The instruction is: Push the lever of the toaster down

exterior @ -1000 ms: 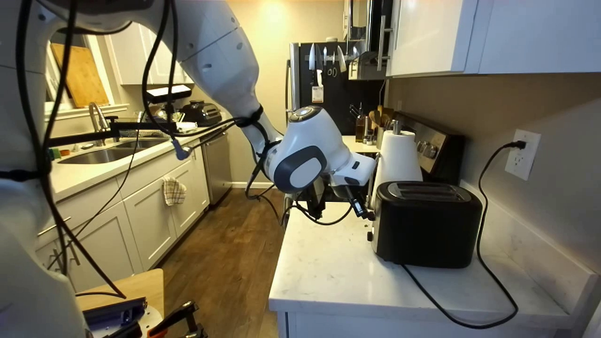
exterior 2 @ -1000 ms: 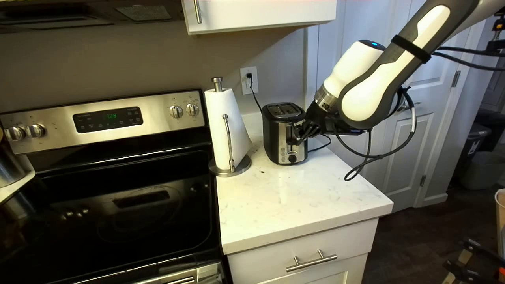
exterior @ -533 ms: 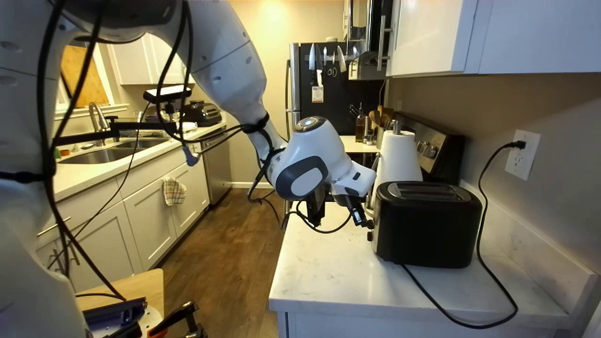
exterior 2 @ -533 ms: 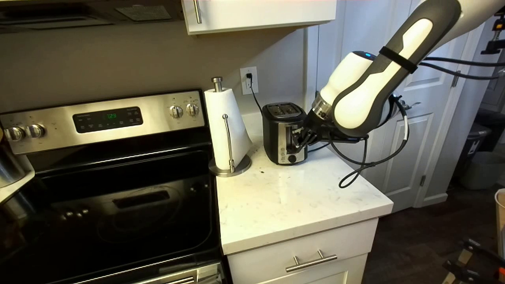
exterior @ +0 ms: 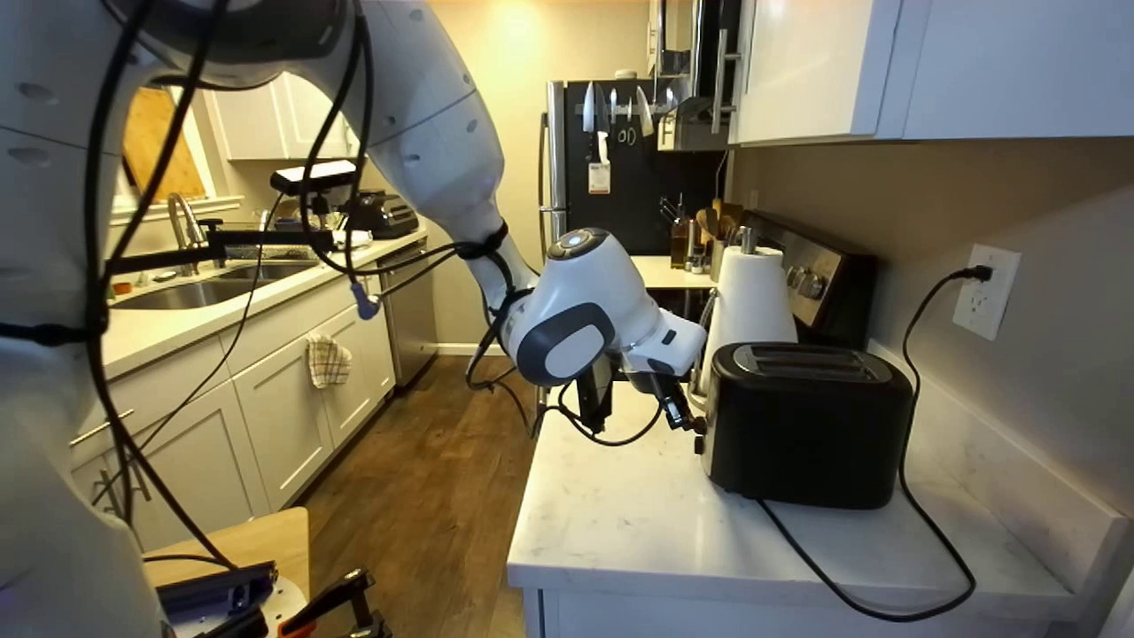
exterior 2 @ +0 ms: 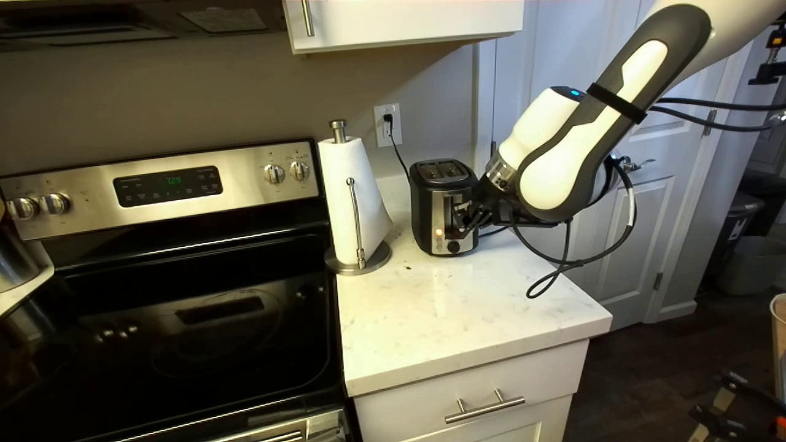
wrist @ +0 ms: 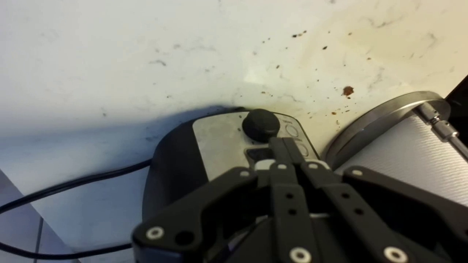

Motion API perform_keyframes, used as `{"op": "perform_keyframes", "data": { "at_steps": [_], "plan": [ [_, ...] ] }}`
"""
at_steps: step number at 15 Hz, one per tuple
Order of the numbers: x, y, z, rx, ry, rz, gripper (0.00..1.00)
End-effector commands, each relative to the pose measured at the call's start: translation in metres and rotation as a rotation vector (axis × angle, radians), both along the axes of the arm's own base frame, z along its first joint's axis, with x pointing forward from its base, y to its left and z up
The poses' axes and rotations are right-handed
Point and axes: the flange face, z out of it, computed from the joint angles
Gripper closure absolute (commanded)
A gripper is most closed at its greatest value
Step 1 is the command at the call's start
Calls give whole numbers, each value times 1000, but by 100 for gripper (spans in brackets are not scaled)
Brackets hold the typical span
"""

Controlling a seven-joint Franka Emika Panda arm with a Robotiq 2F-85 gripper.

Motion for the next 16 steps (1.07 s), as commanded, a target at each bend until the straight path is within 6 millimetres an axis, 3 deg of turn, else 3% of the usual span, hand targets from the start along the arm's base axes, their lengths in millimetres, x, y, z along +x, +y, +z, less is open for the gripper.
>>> {"op": "perform_keyframes", "data": {
  "at_steps": [1, 4, 8, 11, 16],
  "plan": [
    [-32, 0, 20, -54, -14, 33, 100],
    [-71, 12, 26, -64, 2, 57, 100],
    [-126, 38, 11, -98, 11, 147, 100],
    [-144, 49, 6, -111, -8, 152, 100],
    [-152, 44, 15, -95, -56, 56, 100]
  ]
}}
